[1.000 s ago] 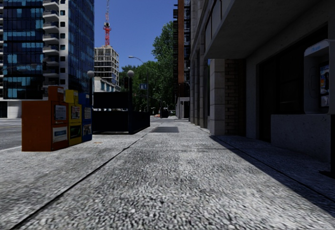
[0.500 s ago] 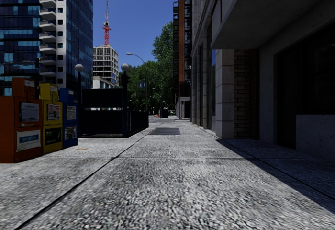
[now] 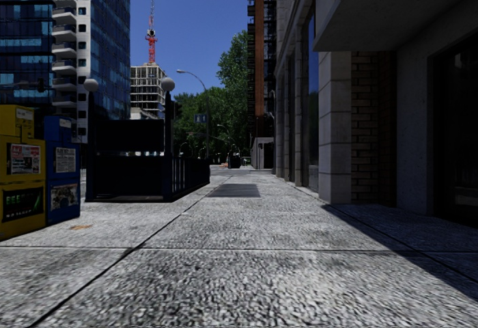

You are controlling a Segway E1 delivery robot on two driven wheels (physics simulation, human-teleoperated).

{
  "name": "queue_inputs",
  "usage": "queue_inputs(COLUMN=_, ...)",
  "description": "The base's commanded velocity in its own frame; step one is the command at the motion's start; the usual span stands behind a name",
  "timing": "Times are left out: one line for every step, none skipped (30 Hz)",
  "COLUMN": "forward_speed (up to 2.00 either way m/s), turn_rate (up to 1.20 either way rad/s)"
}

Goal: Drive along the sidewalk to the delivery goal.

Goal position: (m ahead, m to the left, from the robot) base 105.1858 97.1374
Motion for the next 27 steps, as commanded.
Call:
queue_inputs(forward_speed=1.93, turn_rate=0.0)
queue_inputs(forward_speed=1.93, turn_rate=0.0)
queue_inputs(forward_speed=1.93, turn_rate=0.0)
queue_inputs(forward_speed=1.93, turn_rate=0.0)
queue_inputs(forward_speed=1.93, turn_rate=0.0)
queue_inputs(forward_speed=1.93, turn_rate=0.0)
queue_inputs(forward_speed=1.93, turn_rate=0.0)
queue_inputs(forward_speed=1.93, turn_rate=0.0)
queue_inputs(forward_speed=1.93, turn_rate=0.0)
queue_inputs(forward_speed=1.93, turn_rate=0.0)
queue_inputs(forward_speed=1.93, turn_rate=0.0)
queue_inputs(forward_speed=1.93, turn_rate=0.0)
queue_inputs(forward_speed=1.93, turn_rate=0.0)
queue_inputs(forward_speed=1.93, turn_rate=0.0)
queue_inputs(forward_speed=1.93, turn_rate=0.0)
queue_inputs(forward_speed=1.93, turn_rate=0.0)
queue_inputs(forward_speed=1.93, turn_rate=0.0)
queue_inputs(forward_speed=1.93, turn_rate=0.0)
queue_inputs(forward_speed=1.93, turn_rate=0.0)
queue_inputs(forward_speed=1.93, turn_rate=0.0)
queue_inputs(forward_speed=1.93, turn_rate=0.0)
queue_inputs(forward_speed=1.93, turn_rate=0.0)
queue_inputs(forward_speed=1.93, turn_rate=0.0)
queue_inputs(forward_speed=1.93, turn_rate=0.0)
queue_inputs(forward_speed=1.93, turn_rate=0.0)
queue_inputs(forward_speed=1.93, turn_rate=0.0)
queue_inputs(forward_speed=1.93, turn_rate=0.0)
